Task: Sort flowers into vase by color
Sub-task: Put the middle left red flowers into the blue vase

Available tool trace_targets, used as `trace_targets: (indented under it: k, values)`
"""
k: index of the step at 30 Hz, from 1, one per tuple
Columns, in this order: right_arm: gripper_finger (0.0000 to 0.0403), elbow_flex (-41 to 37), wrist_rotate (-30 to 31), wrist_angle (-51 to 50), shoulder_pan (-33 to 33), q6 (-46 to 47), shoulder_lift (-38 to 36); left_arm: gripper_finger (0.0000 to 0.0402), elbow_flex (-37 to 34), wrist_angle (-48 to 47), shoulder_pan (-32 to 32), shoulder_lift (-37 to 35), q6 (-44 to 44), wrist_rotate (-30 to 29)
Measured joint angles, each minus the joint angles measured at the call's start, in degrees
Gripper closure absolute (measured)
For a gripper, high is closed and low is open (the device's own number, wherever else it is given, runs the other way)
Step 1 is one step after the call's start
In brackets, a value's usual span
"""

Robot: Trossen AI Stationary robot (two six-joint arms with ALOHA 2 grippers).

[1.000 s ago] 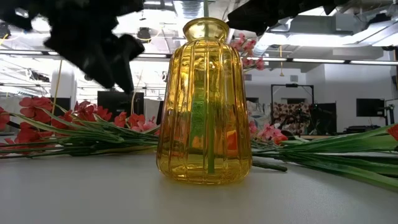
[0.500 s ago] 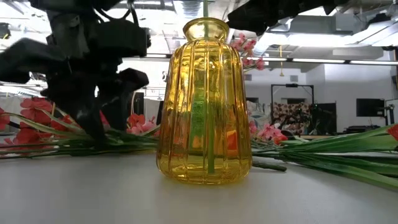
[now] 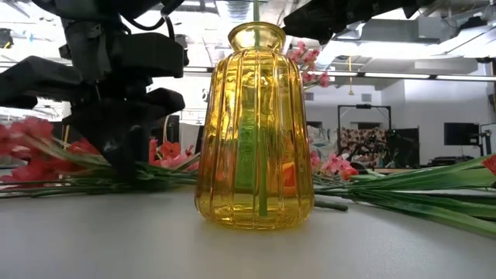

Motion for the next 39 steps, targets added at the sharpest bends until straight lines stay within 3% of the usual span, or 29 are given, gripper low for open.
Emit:
trace_targets:
  k: [6,15,23,32,36,39]
  values:
    - [0.0195,0.00,0.00,0.01,0.01,-0.02,0.00,0.0396,3.73,-6.81,0.00,-0.02,0.00,-0.10]
    - [0.0195,0.00,0.00,0.01,0.02,0.03,0.00,0.0397,9.81,-19.02,0.00,-0.21,1.57,-5.79]
    - [0.0195,0.00,0.00,0.00,-0.11,5.59,0.00,0.0399,14.85,-29.36,-0.07,-0.22,3.45,-11.49]
    - [0.0195,0.00,0.00,0.01,-0.11,5.52,0.00,0.0399,19.55,-37.61,-0.31,-0.22,3.84,-12.85]
    - [0.0195,0.00,0.00,0.00,-0.11,5.65,0.00,0.0399,21.70,-41.80,-1.02,-0.22,3.89,-17.94]
    - [0.0195,0.00,1.39,0.02,-0.16,11.48,0.00,0.0399,23.39,-45.17,-1.57,-0.22,3.91,-23.13]
